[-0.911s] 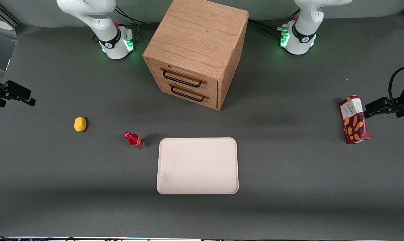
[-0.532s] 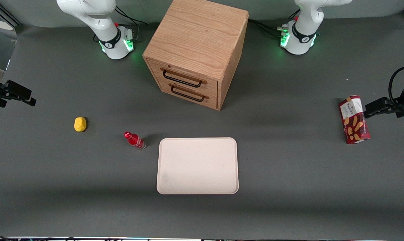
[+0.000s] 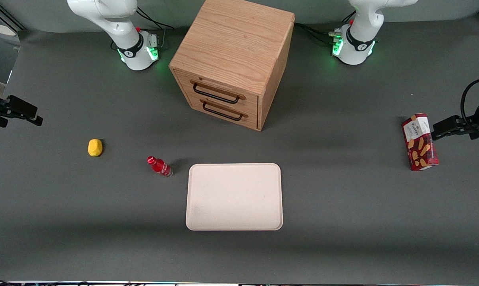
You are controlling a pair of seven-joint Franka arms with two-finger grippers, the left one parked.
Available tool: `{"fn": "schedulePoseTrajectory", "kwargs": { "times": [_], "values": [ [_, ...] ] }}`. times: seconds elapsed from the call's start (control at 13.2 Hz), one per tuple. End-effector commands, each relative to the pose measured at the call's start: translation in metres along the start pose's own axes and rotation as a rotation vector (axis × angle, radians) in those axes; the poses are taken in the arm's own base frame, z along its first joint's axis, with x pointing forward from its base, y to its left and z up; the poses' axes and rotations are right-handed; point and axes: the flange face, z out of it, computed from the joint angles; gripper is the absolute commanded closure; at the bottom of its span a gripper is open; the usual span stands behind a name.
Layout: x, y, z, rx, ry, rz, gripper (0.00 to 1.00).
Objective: Place coke bottle on tray
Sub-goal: 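Move the right gripper toward the red Coca-Cola bottle beside the tray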
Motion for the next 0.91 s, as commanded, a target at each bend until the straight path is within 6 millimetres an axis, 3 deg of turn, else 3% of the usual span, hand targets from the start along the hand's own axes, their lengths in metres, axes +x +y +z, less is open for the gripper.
{"fn": "schedulePoseTrajectory", "kwargs": {
  "times": [0.0, 0.23, 0.61, 0.84],
  "values": [
    [-0.005, -0.004, -0.007, 0.004, -0.005, -0.01, 0.0],
    [0.015, -0.034, -0.014, 0.011, 0.026, 0.042, 0.0],
    [0.056, -0.141, 0.011, 0.018, 0.009, 0.074, 0.0],
    [0.059, -0.221, 0.042, 0.045, -0.03, 0.106, 0.0]
  ]
}}
